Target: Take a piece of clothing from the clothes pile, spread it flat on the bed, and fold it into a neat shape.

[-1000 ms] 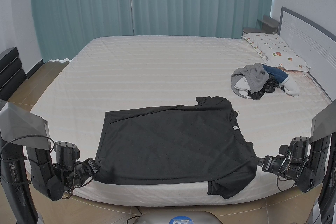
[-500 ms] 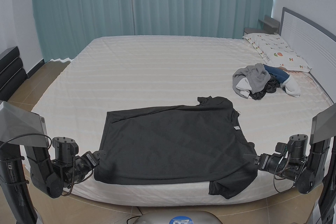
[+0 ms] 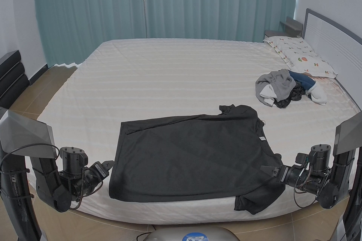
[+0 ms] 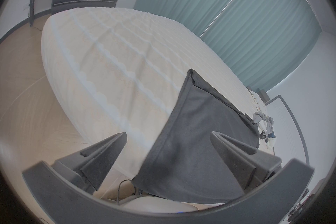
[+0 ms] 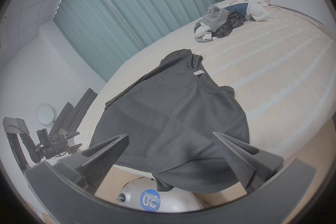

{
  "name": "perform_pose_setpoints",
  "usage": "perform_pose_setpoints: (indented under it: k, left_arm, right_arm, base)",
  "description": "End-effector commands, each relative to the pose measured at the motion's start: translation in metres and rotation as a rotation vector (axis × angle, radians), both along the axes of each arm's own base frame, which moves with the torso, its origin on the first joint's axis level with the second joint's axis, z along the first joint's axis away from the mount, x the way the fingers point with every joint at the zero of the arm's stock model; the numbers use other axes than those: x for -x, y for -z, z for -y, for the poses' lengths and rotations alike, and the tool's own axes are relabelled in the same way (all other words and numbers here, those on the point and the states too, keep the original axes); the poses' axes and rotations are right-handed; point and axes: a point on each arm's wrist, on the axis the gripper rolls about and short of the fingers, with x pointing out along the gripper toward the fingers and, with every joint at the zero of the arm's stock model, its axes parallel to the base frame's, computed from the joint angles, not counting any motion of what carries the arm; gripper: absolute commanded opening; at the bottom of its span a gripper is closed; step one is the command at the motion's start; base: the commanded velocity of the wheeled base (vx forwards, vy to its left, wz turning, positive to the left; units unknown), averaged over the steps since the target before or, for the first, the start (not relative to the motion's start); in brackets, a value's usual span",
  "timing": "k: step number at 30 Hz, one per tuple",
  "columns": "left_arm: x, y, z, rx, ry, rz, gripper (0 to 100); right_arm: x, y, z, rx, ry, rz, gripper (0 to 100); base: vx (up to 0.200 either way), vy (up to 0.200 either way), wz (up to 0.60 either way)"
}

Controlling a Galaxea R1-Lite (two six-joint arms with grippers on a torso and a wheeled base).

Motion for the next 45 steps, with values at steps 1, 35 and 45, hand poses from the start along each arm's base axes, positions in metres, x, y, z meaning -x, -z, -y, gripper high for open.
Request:
perform_pose_setpoints:
  k: [1, 35, 45]
  left_arm:
    - [-0.001, 0.003, 0.005, 0.006, 0.008, -0.008, 100]
    - [-0.018, -0.007, 0.025, 0.091, 0.008, 0.074, 100]
    - [-0.074, -0.019, 0.039, 0.119, 0.011, 0.228, 100]
  right_arm:
    - [-0.001, 0.001, -0.001, -0.001, -0.004, 0.002, 100]
    - [0.002, 0.0, -0.018, -0.038, -0.05, -0.01, 100]
    - [0.005, -0.002, -0.014, -0.033, -0.014, -0.008, 100]
  base:
    - [0.0, 0.0, 0.0]
    - [0.088, 0.0, 0.0]
    - [0.0, 0.0, 0.0]
